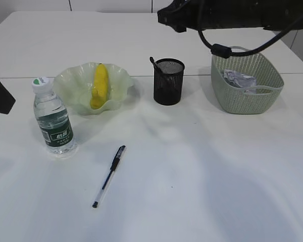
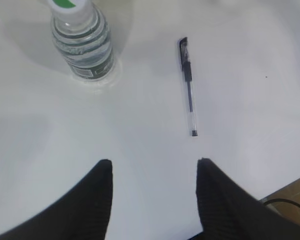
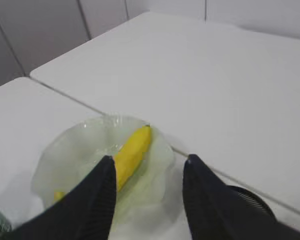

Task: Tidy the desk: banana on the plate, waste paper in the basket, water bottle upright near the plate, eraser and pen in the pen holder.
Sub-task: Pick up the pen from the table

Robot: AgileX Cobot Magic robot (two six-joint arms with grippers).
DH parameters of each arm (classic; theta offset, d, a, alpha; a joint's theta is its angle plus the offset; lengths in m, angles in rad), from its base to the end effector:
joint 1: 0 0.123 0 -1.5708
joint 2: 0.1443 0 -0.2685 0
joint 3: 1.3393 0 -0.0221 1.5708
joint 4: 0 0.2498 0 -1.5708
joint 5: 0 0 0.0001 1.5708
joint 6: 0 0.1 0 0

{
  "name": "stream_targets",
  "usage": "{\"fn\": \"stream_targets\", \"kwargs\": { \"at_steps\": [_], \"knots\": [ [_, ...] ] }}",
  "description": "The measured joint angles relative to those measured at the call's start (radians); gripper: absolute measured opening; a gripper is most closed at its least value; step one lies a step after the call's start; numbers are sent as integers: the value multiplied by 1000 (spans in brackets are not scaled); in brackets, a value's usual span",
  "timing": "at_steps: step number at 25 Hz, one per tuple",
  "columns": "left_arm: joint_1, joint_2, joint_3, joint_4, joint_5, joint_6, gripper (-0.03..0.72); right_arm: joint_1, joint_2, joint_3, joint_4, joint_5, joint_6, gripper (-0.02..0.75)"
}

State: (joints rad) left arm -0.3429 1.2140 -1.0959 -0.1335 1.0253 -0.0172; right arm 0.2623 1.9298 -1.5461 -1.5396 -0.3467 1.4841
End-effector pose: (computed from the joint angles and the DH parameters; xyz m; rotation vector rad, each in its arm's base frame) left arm 0.2249 -0.0924 0.3135 0.3773 2.6166 -0.2969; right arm 0.4405 0.1533 0.2799 -0.5299 1.7874 0.4660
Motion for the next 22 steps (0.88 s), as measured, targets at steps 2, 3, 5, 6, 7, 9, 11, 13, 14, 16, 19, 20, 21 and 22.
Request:
{"fn": "stream_targets", "kwargs": {
  "at_steps": [2, 3, 5, 6, 7, 9, 11, 13, 14, 16, 19, 20, 21, 22],
  "knots": [
    [0, 0, 0, -6, 6, 0, 381, 0, 0, 0, -109, -44, 95, 334],
    [0, 0, 0, -8, 9, 0, 381, -1, -2, 0, -146, -63, 123, 334],
    [0, 0, 0, -13, 14, 0, 381, -1, -12, 0, -215, -116, 168, 334],
    [0, 0, 0, -15, 20, 0, 381, -1, -16, 0, -241, -135, 181, 334],
    [0, 0, 0, -17, 27, 0, 381, -1, -26, 0, -262, -156, 193, 334],
    [0, 0, 0, -19, 32, 0, 381, -1, -48, 1, -297, -178, 225, 334],
    [0, 0, 0, -19, 33, 0, 381, -2, -69, 2, -297, -193, 242, 334],
    [0, 0, 0, -21, 33, 0, 381, -2, -88, 2, -297, -205, 254, 334],
    [0, 0, 0, -21, 34, 0, 381, -2, -98, 2, -297, -213, 258, 335],
    [0, 0, 0, -21, 35, 0, 381, -2, -119, 2, -297, -222, 267, 335],
    [0, 0, 0, -23, 35, 0, 381, -2, -157, 14, -297, -220, 271, 335],
    [0, 0, 0, -23, 35, 0, 381, -2, -168, 22, -297, -213, 271, 335],
    [0, 0, 0, -23, 35, 0, 381, -2, -181, 33, -297, -201, 271, 334],
    [0, 0, 0, -23, 35, 0, 381, -2, -194, 43, -297, -182, 271, 335]
  ]
}}
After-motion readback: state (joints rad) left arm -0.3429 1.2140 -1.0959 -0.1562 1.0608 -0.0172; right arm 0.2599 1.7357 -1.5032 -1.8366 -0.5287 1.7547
